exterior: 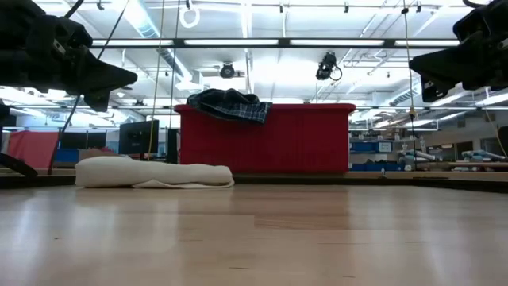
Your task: Fold laundry
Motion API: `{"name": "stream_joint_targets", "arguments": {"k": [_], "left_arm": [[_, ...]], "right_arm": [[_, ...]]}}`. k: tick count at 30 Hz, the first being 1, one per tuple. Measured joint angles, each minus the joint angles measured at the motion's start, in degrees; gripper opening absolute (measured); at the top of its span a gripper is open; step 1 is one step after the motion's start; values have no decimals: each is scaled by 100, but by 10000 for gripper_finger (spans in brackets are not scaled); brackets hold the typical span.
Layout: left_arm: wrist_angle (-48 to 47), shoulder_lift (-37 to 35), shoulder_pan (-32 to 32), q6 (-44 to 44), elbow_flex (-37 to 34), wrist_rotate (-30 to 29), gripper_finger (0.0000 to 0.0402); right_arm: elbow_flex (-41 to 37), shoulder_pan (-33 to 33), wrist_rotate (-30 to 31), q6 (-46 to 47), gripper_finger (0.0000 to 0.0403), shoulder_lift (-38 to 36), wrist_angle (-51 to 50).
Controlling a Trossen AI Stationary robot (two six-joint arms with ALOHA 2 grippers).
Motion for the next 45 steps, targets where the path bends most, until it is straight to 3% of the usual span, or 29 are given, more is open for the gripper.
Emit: {"name": "stream_joint_targets", "arguments": {"k": [5,8,11,19,23,30,34,37,39,42,45], "left_arm": [[361,0,9,-916,0,-118,7],[416,0,7,-2479,0,-748,7],[408,0,9,-3720,1,-1460,7],[437,0,9,-4159,0,-2133,7],[485,0,9,-4199,0,-2175,7],[510,0,9,-4083,0,-2177,7],[484,4,9,-3804,0,-2182,17],[507,79,9,-3906,2,-2180,46],[529,199,9,-3971,0,-2165,72],[613,463,9,-3984,2,-2121,113],[692,812,9,-3929,77,-2100,148]], "right_arm": [[0,-1,1,0,43,2,-2],[0,-5,67,-72,43,0,-14],[0,-68,718,-517,43,15,42],[0,-93,1505,-607,43,11,231],[0,-96,1962,-644,43,11,248],[0,-146,2442,-1700,43,11,538],[0,-161,2390,-425,43,58,1540],[0,-229,3354,2004,43,163,1976],[0,-271,3359,3269,43,215,1966],[0,-373,3160,4249,43,421,1827],[0,-449,3467,5071,43,775,1947]]}}
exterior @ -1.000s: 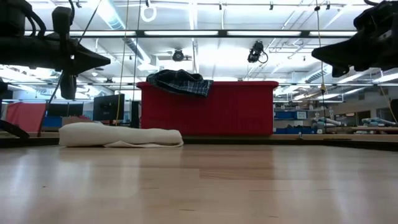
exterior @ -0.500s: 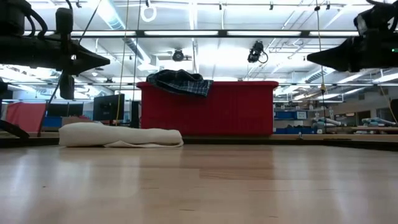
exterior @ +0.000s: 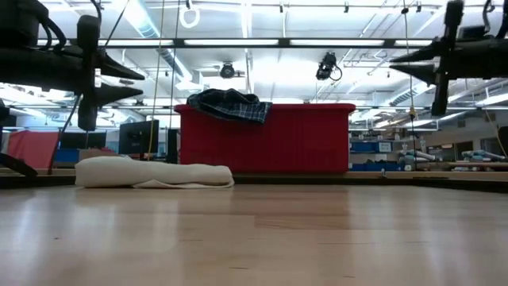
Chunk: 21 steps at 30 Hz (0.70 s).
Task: Fold laundry
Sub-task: Fold the blue pants
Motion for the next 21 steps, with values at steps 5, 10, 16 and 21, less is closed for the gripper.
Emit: {"name": "stream_joint_targets", "arguments": {"k": [5,10,16,21], "left_arm": [[24,718,0,650,525,108,177],[-135,1575,0,1196,1299,347,181],[-1114,2457,529,1646,2487,753,181],[-2028,3027,1440,2123,3554,2095,181]], "right_arm": [[0,-160,599,1060,43,639,1058],[365,-403,438,1041,43,1388,1597],[1442,-703,-56,658,43,2662,1520],[2686,-953,-578,473,43,3905,611]]}}
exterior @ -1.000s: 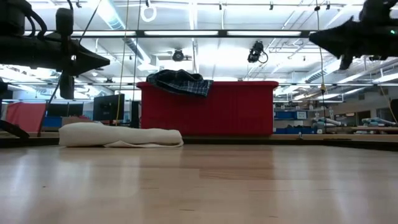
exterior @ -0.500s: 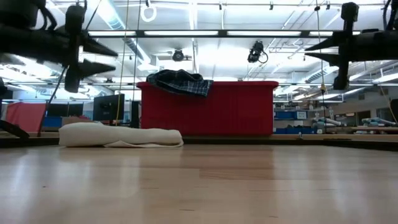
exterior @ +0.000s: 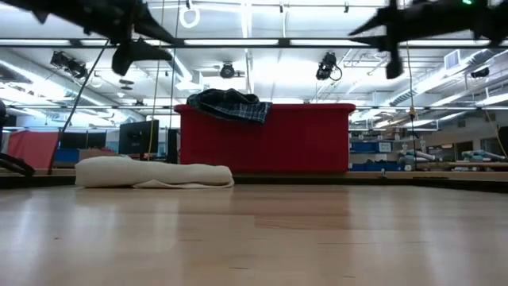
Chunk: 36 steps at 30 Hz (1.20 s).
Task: Fold laundry
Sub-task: Fold the blue pants
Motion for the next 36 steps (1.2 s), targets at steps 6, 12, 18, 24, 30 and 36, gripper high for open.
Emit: {"name": "stream_joint_targets", "arguments": {"k": [6,12,18,24,30,36], "left_arm": [[-1095,722,1009,929,1043,820,181],[-1570,1432,1638,1756,1765,859,181],[-1667,1719,1958,1828,2116,861,181],[-2068,1713,2370,1917,2223,856,181],[-2420,1713,2821,1631,2229,853,181],[-2596,1713,3099,1188,2228,677,181]], "right_arm": [[1853,-404,-923,-336,62,1478,-2112],[3549,-1115,-1574,-1218,124,2676,-2989],[4756,-1923,-2176,-1910,175,3651,-3542],[5895,-2510,-2858,-2892,181,4722,-3517],[7487,-3016,-3583,-2994,189,6031,-4347],[8747,-3345,-4137,-2998,221,6932,-5338]]}}
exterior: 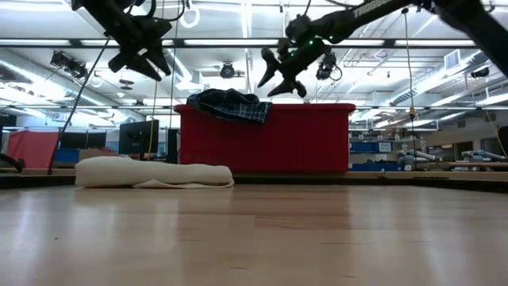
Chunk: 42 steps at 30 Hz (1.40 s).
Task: Fold laundry
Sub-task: Fold the blue pants
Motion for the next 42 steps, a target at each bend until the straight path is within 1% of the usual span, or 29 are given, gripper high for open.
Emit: {"name": "stream_joint_targets", "arguments": {"k": [2,7,9,11,13,15,17,20,21,26,28,31,34,38,42], "left_arm": [[-2,0,61,-47,-15,-22,181],[-30,191,124,-66,-31,-19,181],[-24,316,124,-35,-32,-18,181],[-24,459,122,107,-34,-20,181],[-3,604,109,292,-34,-18,181],[23,743,109,368,-34,-17,181],[38,861,106,369,-36,-18,181],[188,984,106,369,-40,-17,181],[256,1006,106,373,-41,-17,181],[554,997,63,648,-41,-39,177],[684,917,40,865,-41,-192,174],[1156,803,-77,1507,-43,-478,172],[1873,793,-201,1989,-43,-538,173],[3057,795,-468,2257,-43,-354,185],[3984,924,-825,2537,-41,187,203]], "right_arm": [[252,-62,-307,5,236,210,17],[663,-148,-784,110,269,676,33],[768,-168,-966,97,273,808,101],[835,-187,-1091,88,266,892,103],[851,-194,-1142,36,245,952,161],[851,-196,-1146,-55,206,958,128],[851,-192,-1240,-192,149,953,125],[837,-205,-1670,-239,41,935,300],[831,-207,-1865,-239,23,909,413],[829,-212,-2343,169,8,615,1073],[829,-209,-2447,338,7,433,1308],[829,-205,-2538,562,5,102,1639],[829,-182,-2607,730,5,-287,1954],[831,-104,-2653,689,5,-808,2279],[831,7,-2654,500,5,-1290,2525]]}}
